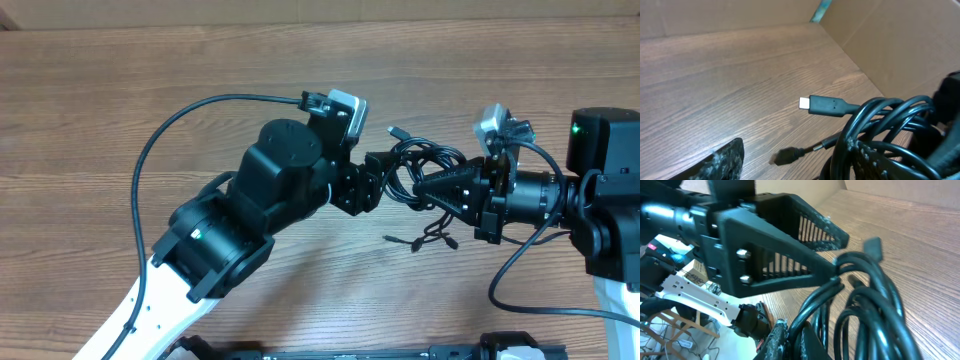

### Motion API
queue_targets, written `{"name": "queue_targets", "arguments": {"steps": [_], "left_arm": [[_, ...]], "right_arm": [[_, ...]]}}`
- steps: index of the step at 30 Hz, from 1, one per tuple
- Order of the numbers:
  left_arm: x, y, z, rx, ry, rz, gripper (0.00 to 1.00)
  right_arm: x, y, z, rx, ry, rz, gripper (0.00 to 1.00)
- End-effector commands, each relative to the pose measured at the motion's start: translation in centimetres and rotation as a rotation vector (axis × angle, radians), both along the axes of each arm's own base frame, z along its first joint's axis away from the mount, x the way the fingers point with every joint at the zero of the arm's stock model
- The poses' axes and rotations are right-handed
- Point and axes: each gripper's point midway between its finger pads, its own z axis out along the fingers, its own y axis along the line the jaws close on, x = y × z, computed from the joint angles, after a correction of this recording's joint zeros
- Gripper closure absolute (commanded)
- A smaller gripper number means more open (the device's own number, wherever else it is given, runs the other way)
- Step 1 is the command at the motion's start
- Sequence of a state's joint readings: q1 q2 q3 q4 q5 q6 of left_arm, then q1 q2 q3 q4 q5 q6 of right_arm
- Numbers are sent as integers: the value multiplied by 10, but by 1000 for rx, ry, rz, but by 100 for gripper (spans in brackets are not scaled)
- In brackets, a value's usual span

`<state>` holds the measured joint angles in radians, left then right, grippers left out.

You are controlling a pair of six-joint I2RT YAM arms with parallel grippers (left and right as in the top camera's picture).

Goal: Untangle cables

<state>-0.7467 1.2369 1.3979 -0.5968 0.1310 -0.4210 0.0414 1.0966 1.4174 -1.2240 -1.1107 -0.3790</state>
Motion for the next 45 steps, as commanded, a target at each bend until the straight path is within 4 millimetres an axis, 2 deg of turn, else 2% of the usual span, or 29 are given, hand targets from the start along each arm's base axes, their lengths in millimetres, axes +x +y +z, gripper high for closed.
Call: {"name": "queue_targets", "arguments": {"steps": [1,4,7,10,26,28,29,30,32,35,38,41,45], "left_arm": [[15,-4,-25,34,68,46,33],[17,-9,-33,44,88,40,33],[16,-10,-33,41,92,31,32],[14,-9,-37,50,105,26,32],[7,-3,-51,97,155,26,32],[7,-3,-51,97,155,26,38],[7,-3,-51,97,155,26,45],[7,-3,-51,98,156,26,53],[7,-3,-51,97,156,26,75],[7,-3,-50,96,154,26,79],[8,-3,-50,96,153,27,96],[13,2,-52,119,137,61,96],[27,20,-55,176,100,176,96]], "right_arm": [[-28,9,30,108,-96,122,96],[-29,10,33,121,-107,136,96],[-29,10,36,127,-124,142,96],[-32,12,42,156,-147,172,96],[-37,13,50,193,-164,210,96],[-38,13,50,195,-164,212,96],[-38,13,50,195,-164,212,96],[-38,13,50,196,-164,212,96],[-39,13,50,198,-160,214,96],[-39,13,50,198,-158,213,96],[-39,13,50,197,-156,213,96],[-39,13,49,196,-148,210,96],[-39,13,48,196,-145,210,96]]}}
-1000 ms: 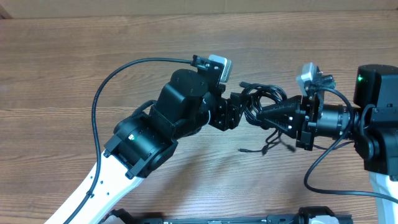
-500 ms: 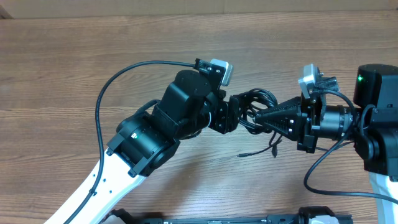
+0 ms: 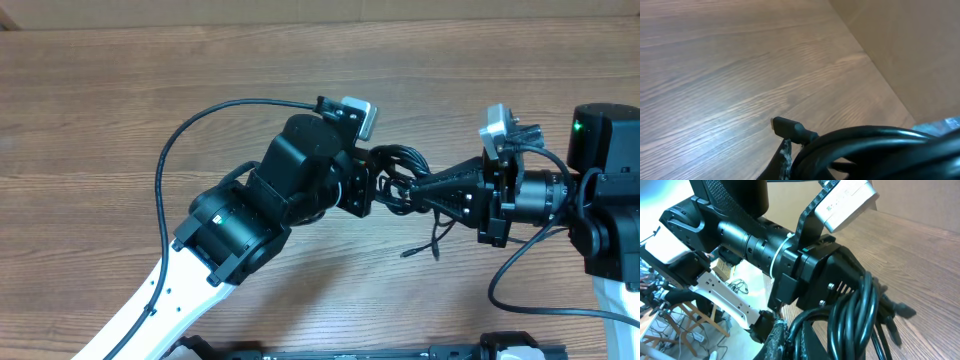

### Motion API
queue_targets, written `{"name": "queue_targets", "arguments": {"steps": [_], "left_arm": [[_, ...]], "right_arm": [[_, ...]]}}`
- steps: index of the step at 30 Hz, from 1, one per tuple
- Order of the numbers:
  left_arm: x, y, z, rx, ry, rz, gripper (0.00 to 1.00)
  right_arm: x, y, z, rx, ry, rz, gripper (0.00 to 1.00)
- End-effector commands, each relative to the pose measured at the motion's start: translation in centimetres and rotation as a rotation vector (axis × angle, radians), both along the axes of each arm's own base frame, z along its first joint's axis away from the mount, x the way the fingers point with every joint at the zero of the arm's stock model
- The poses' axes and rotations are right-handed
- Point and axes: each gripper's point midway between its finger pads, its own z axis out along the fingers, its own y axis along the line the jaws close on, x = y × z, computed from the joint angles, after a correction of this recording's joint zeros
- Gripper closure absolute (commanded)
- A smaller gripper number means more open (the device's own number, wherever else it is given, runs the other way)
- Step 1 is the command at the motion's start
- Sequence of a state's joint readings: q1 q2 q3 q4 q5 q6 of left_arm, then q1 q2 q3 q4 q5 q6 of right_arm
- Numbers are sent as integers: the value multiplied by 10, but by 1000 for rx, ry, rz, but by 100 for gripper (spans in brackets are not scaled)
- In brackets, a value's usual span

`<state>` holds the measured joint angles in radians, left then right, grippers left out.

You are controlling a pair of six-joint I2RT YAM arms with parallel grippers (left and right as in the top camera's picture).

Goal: Untangle cables

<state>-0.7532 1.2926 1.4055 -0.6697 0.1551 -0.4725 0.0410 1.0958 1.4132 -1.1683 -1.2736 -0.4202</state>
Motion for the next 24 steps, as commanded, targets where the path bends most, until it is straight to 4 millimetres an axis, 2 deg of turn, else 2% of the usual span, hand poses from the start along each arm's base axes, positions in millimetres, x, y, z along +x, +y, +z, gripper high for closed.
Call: {"name": "queue_targets", "arguments": {"steps": [1,7,10,12,14,16,18,24], "left_arm": [[32,32,-22,153,-46,195,96],[45,50,-20,144,-42,359,96],[47,52,-20,140,-41,378,96],[47,52,-19,142,-43,380,96],[49,54,-18,143,-52,391,96],[49,54,-18,152,-60,387,96],[47,52,-19,178,-78,345,96],[13,6,-16,173,-151,-80,96]], "right_arm": [[-26,4,25,83,-59,89,96],[-26,4,23,73,-72,86,96],[-15,0,10,6,-20,6,94],[4,-9,-12,-95,100,-142,62],[15,-19,-27,-164,180,-252,46],[17,-25,-38,-212,210,-298,37],[16,-25,-39,-218,208,-294,34],[16,-25,-39,-239,137,-269,34]]}}
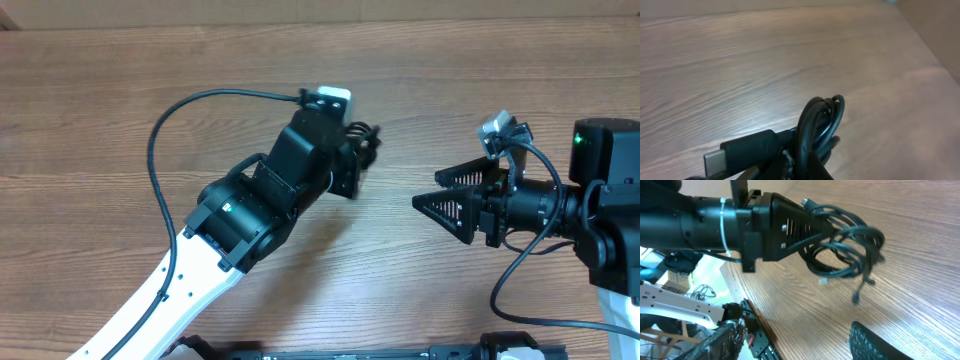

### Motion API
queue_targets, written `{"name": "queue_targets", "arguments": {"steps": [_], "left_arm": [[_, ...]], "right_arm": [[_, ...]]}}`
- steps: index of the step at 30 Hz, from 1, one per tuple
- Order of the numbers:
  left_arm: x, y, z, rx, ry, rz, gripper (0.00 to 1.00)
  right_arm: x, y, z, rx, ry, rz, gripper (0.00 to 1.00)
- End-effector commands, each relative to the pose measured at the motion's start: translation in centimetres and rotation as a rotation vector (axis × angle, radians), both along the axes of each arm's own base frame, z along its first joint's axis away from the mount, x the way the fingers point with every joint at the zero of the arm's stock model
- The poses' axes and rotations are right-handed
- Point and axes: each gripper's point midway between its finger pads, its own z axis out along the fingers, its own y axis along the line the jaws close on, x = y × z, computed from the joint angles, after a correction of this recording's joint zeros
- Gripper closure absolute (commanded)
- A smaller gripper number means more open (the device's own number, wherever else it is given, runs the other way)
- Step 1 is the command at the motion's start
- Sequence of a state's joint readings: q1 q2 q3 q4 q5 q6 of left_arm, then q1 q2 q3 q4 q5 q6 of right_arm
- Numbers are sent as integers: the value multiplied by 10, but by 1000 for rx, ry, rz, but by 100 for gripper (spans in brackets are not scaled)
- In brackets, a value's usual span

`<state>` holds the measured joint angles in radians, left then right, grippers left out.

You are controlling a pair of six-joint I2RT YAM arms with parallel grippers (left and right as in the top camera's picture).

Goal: Untangle cables

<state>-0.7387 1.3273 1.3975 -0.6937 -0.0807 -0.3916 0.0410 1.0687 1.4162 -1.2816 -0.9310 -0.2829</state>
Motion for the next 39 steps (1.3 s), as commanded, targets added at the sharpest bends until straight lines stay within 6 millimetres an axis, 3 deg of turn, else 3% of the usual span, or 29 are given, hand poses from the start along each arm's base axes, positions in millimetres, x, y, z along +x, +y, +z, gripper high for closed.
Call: {"name": "queue_targets", "arguments": {"steps": [1,3,9,28,34,37,39], "left_arm": [[-28,-32,8,-9,-45,-312,96],[-37,-39,10,-23,-51,-393,96],[-37,-48,22,-68,-85,-424,96],[-77,-82,64,-289,-134,-715,96],[-66,-79,64,-267,-160,-663,96],[-49,-67,47,-181,-140,-541,96],[-47,-63,40,-157,-119,-521,96]], "right_arm": [[-1,0,5,-23,-56,14,34],[-3,0,4,-29,-62,23,34],[-13,-1,-5,-62,-54,63,35],[-7,-11,-16,-142,-44,9,35],[2,-29,-32,-242,12,-99,38],[12,-50,-44,-321,87,-259,37],[16,-60,-49,-358,107,-318,37]]}}
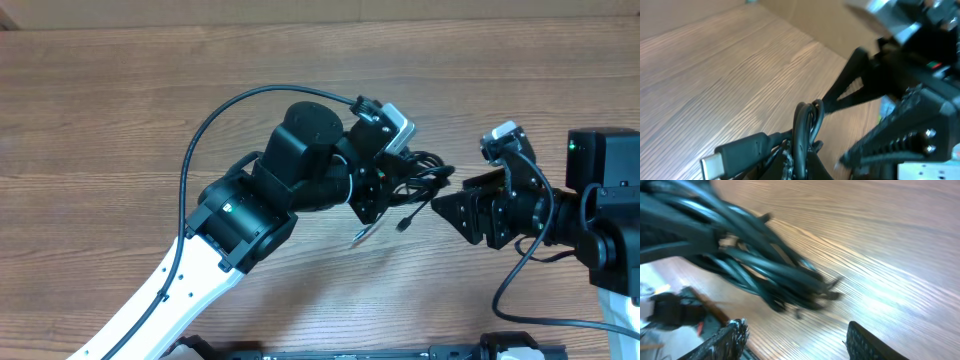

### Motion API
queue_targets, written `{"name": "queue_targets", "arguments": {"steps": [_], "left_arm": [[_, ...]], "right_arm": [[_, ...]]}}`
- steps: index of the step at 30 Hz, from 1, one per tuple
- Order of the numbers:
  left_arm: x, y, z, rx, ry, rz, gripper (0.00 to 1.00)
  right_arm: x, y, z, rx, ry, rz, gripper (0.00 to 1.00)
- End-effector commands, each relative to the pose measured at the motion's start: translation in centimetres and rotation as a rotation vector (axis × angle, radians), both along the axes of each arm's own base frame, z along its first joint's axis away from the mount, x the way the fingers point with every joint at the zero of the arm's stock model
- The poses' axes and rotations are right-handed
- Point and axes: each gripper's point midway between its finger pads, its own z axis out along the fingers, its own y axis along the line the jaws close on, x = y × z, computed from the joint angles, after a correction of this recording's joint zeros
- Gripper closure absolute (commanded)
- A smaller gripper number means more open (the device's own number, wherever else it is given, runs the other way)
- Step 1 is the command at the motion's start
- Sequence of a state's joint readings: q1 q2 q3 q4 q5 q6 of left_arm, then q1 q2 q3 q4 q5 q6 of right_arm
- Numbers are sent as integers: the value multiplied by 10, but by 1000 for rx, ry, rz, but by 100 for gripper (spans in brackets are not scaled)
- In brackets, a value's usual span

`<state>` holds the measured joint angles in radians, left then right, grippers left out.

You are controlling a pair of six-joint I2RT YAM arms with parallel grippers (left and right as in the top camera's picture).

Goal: Untangle cables

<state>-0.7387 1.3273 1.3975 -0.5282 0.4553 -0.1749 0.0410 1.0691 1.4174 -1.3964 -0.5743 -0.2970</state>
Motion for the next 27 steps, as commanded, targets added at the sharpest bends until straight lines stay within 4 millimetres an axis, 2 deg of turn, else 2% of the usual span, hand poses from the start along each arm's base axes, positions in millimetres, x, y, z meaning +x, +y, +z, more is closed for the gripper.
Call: {"name": "queue_targets", "arguments": {"steps": [1,9,12,15,20,21,22,24,25,27], "left_arm": [[8,7,-2,32,-35,50,96],[-8,-1,2,0,-27,-53,96],[-10,-1,1,18,-62,-81,96],[-21,-2,-2,38,-117,-172,96],[-48,-9,6,-13,-180,-364,96],[-51,-10,7,-21,-191,-387,96],[-51,-10,8,-25,-196,-389,96],[-47,-10,9,-21,-208,-372,96],[-43,-10,8,-9,-216,-347,88],[-29,-6,4,27,-212,-263,54]], "right_arm": [[7,-18,-2,-70,5,-118,38],[12,-16,3,-45,-7,-137,37],[4,1,10,-15,-74,33,38],[-6,17,18,9,-167,211,38],[-7,19,20,-6,-218,267,38],[-9,21,22,2,-226,287,48],[-12,24,23,23,-227,307,71],[-15,25,23,32,-215,311,96],[-16,25,22,33,-207,310,96],[-18,25,20,34,-193,309,96]]}}
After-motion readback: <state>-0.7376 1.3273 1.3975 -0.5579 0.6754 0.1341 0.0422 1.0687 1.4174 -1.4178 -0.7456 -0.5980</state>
